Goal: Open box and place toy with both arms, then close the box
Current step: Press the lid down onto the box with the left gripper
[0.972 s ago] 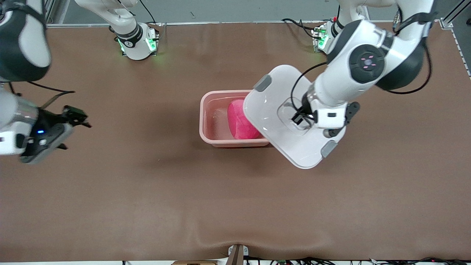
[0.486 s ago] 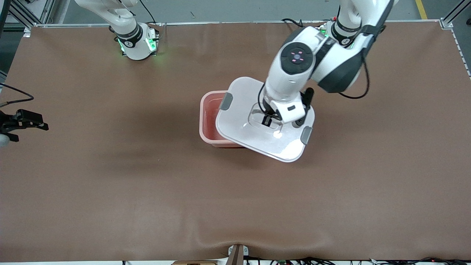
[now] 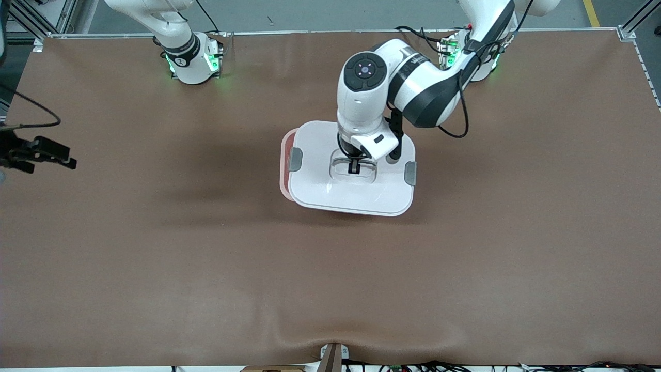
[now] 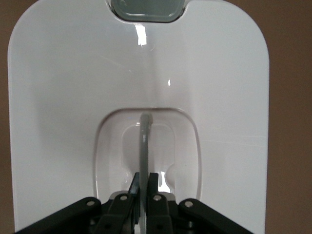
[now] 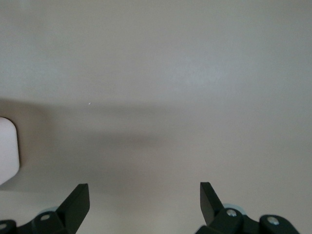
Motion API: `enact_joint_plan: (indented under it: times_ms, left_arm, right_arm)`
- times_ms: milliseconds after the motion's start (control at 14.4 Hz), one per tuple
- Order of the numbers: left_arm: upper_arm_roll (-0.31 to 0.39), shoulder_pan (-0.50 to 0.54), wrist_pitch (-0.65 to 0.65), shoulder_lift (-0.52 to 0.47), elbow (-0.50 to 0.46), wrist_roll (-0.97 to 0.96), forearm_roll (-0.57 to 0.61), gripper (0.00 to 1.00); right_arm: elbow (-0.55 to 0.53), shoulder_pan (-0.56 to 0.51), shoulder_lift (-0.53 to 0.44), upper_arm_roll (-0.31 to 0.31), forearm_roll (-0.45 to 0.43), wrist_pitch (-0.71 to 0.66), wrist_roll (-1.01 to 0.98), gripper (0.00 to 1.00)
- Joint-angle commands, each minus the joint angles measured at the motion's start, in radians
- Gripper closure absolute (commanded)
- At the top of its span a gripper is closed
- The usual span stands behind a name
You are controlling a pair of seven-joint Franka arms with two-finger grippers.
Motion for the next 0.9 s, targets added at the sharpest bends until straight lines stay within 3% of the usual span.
enact_joint_plan:
  times_ms: [0,347,833]
  left_arm:
    - [0.013,-0.052,0.006,0.028,0.030,-0.107,0.067,1.00]
    - [0.014,-0.117,0.007,0.062,0.050,-0.246,0.150,1.00]
    - [0.014,-0.129,0.007,0.110,0.056,-0.328,0.184,1.00]
  right_arm:
    - [-0.105,-0.019,-0.084,0.053,-0.051,0.029,0.091,0.00]
    - [0.027,-0.022,-0.037,0.070,-0.074,-0.043,0.090,0.00]
    - [0.015,-0.039,-0.040,0.094,-0.074,-0.060,0.098,0.00]
